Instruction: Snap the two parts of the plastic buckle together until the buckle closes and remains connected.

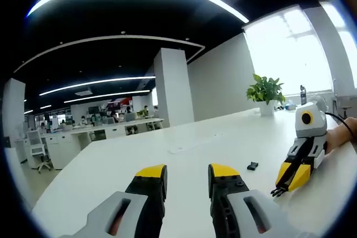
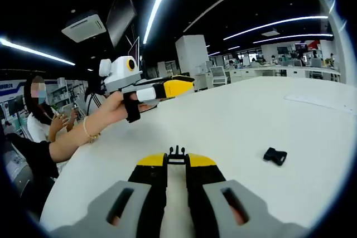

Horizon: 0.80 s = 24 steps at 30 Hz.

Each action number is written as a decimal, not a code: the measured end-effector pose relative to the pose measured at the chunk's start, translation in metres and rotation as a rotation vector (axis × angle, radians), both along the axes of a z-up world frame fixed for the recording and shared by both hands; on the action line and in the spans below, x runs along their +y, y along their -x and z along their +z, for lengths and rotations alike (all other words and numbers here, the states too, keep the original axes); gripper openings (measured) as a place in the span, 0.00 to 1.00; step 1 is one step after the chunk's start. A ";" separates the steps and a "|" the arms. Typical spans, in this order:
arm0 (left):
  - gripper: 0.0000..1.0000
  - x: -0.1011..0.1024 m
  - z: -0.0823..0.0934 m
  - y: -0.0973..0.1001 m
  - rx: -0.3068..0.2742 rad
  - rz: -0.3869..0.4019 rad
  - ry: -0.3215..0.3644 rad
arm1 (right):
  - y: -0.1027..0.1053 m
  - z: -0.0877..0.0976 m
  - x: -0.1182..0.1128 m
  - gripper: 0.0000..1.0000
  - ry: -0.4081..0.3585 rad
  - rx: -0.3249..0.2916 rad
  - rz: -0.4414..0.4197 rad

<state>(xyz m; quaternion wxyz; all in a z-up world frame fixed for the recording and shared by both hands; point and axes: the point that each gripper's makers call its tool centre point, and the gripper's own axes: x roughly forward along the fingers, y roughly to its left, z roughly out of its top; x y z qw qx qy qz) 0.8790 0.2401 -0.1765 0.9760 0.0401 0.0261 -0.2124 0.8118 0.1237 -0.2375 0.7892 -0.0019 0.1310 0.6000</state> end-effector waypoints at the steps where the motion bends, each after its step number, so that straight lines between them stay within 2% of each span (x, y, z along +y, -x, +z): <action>1: 0.29 0.000 0.000 0.000 0.000 0.000 -0.003 | -0.001 0.000 -0.002 0.13 0.000 0.000 -0.003; 8: 0.30 0.000 -0.002 -0.002 0.013 -0.006 0.005 | -0.009 0.004 -0.015 0.13 -0.020 0.046 -0.027; 15: 0.30 -0.001 -0.004 -0.003 0.016 -0.005 -0.009 | -0.037 0.012 -0.032 0.13 -0.018 0.012 -0.121; 18: 0.30 0.001 -0.006 -0.004 0.024 0.001 -0.007 | -0.046 0.021 -0.042 0.13 -0.023 -0.025 -0.164; 24: 0.29 0.002 -0.005 -0.004 0.026 0.000 0.012 | -0.060 0.039 -0.062 0.13 -0.066 -0.046 -0.235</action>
